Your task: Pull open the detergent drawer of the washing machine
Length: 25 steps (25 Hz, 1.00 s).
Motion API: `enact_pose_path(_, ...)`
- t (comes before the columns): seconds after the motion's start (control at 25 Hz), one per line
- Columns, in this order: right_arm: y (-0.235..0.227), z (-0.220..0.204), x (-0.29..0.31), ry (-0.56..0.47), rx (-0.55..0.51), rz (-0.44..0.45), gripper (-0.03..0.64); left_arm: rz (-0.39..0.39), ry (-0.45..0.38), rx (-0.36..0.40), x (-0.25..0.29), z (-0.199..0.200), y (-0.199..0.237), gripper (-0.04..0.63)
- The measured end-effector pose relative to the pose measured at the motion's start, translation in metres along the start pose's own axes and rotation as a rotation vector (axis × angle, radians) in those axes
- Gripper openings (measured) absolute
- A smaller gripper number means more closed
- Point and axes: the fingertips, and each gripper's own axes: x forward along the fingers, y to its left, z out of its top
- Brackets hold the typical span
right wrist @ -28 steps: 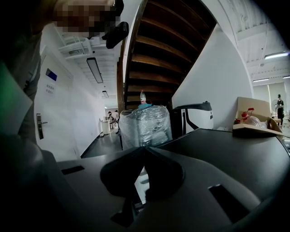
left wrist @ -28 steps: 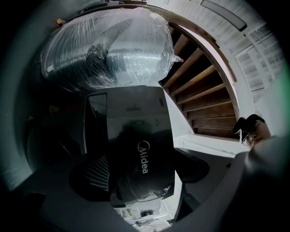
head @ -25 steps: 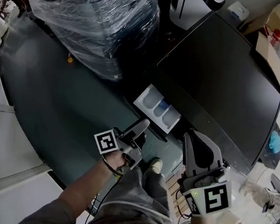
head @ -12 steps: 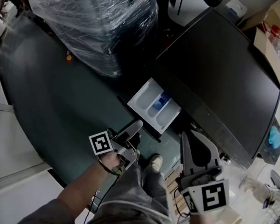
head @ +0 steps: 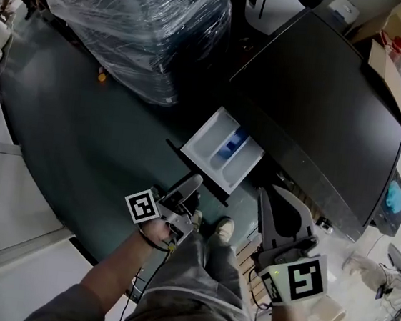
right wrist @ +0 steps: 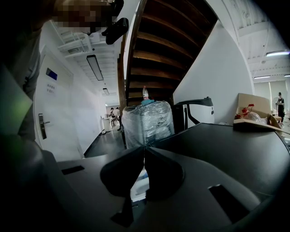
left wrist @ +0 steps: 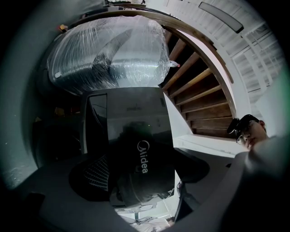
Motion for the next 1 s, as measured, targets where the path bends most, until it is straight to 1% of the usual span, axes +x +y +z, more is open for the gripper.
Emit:
enact_pose_path(0.24, 0.0, 0.003, 0.001, -0.003, -0.005, 0.006, 0.031, 0.047, -0.009, 0.006, -0.007, -0.001, 0.005, 0.433)
enact_pose_path(0.52, 0.0, 0.019, -0.008, -0.024, 0.002, 0.001, 0.031, 0.141, 0.007, 0.069, -0.023, 0.008, 0.002, 0.434)
enact_pose_path(0.56, 0.0, 0.021, -0.01, -0.027, 0.002, 0.001, 0.031, 0.156, 0.011, 0.092, -0.026, 0.01, 0.0, 0.434)
enact_pose_path(0.6, 0.0, 0.024, -0.012, -0.028, 0.001, 0.0, 0.031, 0.173, 0.019, 0.132, -0.028, 0.012, -0.004, 0.434)
enact_pose_path(0.64, 0.0, 0.027, -0.014, -0.028, -0.001, 0.0, 0.031, 0.187, 0.032, 0.187, -0.03, 0.015, -0.009, 0.433)
enact_pose_path(0.72, 0.0, 0.033, -0.018, -0.03, -0.006, -0.001, 0.031, 0.2, 0.055, 0.294, -0.031, 0.021, -0.024, 0.433)
enact_pose_path(0.88, 0.002, 0.051, -0.026, -0.052, -0.022, 0.001, 0.031, 0.222, 0.076, 0.438, -0.032, 0.028, -0.056, 0.432)
enact_pose_path(1.0, 0.003, 0.068, -0.033, -0.074, -0.031, -0.002, 0.031, 0.244, 0.122, 0.565, -0.03, 0.029, -0.078, 0.432)
